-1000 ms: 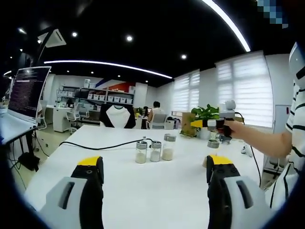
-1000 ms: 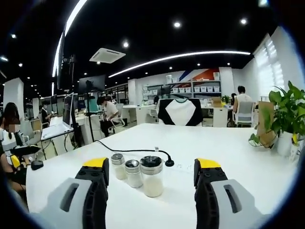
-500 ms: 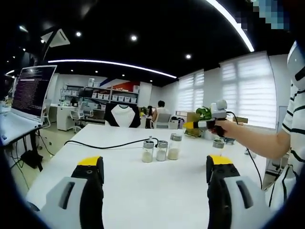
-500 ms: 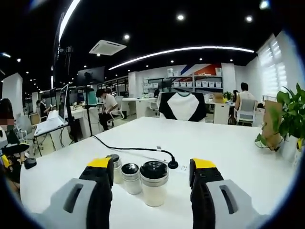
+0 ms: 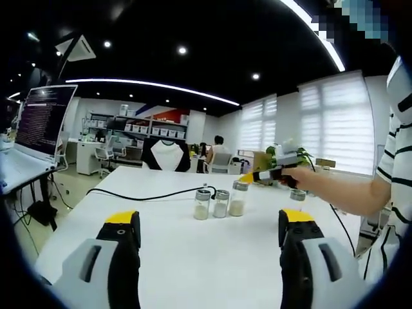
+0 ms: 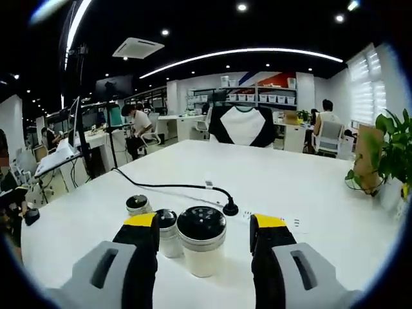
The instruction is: Rotate the seasoning bottle until the label or dispensing opening points toward the visible target arrow and the bottle remains upright within the marked orientation range
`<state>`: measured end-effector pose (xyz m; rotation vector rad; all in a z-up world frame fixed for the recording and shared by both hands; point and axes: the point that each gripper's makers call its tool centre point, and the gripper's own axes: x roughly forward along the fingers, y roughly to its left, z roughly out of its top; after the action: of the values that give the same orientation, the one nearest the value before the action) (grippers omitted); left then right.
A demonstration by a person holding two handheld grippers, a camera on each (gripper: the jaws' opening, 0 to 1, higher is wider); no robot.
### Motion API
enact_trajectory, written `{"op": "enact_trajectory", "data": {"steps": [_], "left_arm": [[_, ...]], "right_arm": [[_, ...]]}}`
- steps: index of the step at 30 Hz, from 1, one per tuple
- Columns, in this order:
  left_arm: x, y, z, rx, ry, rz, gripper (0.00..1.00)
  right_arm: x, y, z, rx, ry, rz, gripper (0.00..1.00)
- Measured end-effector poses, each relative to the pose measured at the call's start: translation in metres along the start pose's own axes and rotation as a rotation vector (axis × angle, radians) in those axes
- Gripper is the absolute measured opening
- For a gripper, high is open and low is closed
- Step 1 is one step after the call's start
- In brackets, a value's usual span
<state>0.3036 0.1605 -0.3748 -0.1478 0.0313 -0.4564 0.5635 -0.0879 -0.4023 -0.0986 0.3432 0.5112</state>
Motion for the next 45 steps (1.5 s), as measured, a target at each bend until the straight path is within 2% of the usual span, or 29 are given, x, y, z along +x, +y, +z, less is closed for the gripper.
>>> {"op": "enact_trajectory", "data": {"steps": [1,6,8,11,17,32,45], "left_arm": [[-0.001,0.001,0.0,-0.001,-0.001,0.003,0.93],[-0.008,0.008,-0.005,-0.008,0.014,0.03,0.92],[-0.009,0.01,-0.006,-0.045,0.013,0.031,0.91],[-0.008,0.011,-0.004,-0.053,0.005,0.027,0.91],[-0.007,0.011,0.001,-0.033,0.016,0.022,0.91],[-0.021,0.019,-0.002,-0.024,0.038,0.068,0.91],[-0.02,0.015,-0.004,-0.036,0.028,0.062,0.9]], "right_arm": [[0.002,0.0,0.0,-0.03,-0.003,-0.004,0.56],[0.014,0.005,-0.008,-0.037,0.029,-0.026,0.54],[0.018,0.003,-0.014,-0.055,0.054,-0.038,0.54],[0.022,0.0,-0.021,-0.04,0.073,-0.041,0.54],[0.025,0.001,-0.023,-0.059,0.076,-0.032,0.44],[0.035,0.004,-0.03,-0.027,0.081,-0.009,0.41],[0.033,0.0,-0.029,-0.01,0.079,-0.049,0.4]]}}
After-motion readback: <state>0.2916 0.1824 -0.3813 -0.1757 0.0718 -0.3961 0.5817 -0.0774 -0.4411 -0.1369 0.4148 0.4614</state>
